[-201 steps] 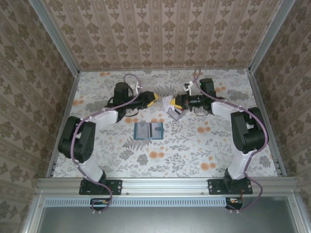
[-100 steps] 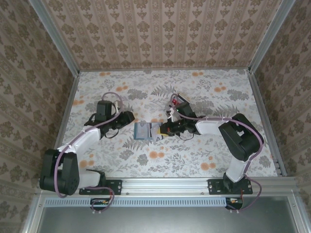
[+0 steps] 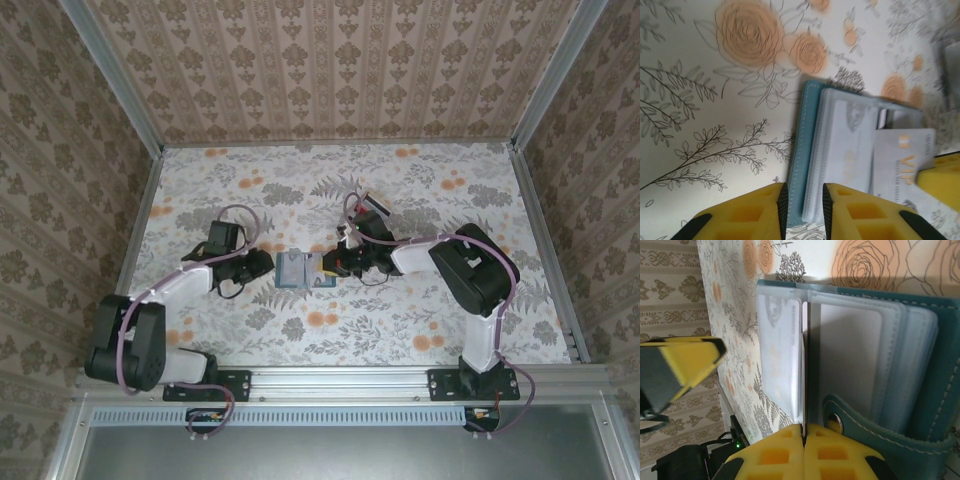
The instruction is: Put the credit cards into the card holder
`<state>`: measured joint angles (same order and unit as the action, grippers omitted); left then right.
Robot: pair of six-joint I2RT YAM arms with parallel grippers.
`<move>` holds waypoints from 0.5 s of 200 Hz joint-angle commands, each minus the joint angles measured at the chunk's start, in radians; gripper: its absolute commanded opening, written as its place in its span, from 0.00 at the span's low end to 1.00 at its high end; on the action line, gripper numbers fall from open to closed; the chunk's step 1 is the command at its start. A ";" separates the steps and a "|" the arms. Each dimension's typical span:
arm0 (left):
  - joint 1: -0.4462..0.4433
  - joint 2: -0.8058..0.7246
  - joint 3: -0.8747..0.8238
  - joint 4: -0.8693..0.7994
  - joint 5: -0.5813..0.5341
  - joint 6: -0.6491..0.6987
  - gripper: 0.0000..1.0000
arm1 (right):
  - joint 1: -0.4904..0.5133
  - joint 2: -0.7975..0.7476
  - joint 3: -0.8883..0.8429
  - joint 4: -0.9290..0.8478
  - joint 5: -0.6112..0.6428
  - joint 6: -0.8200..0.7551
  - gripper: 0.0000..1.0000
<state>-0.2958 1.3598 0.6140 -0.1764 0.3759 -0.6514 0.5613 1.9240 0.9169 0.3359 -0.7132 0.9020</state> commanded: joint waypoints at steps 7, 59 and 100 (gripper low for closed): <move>-0.026 0.075 0.028 0.009 0.000 0.027 0.25 | 0.006 0.022 0.023 0.036 -0.007 0.024 0.04; -0.056 0.147 0.053 0.037 0.009 0.021 0.24 | 0.009 0.054 0.032 0.058 -0.015 0.038 0.04; -0.080 0.197 0.058 0.067 0.014 0.009 0.24 | 0.012 0.083 0.058 0.043 -0.028 0.031 0.04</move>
<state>-0.3534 1.5154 0.6495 -0.1497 0.3756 -0.6498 0.5613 1.9675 0.9409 0.3771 -0.7151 0.9245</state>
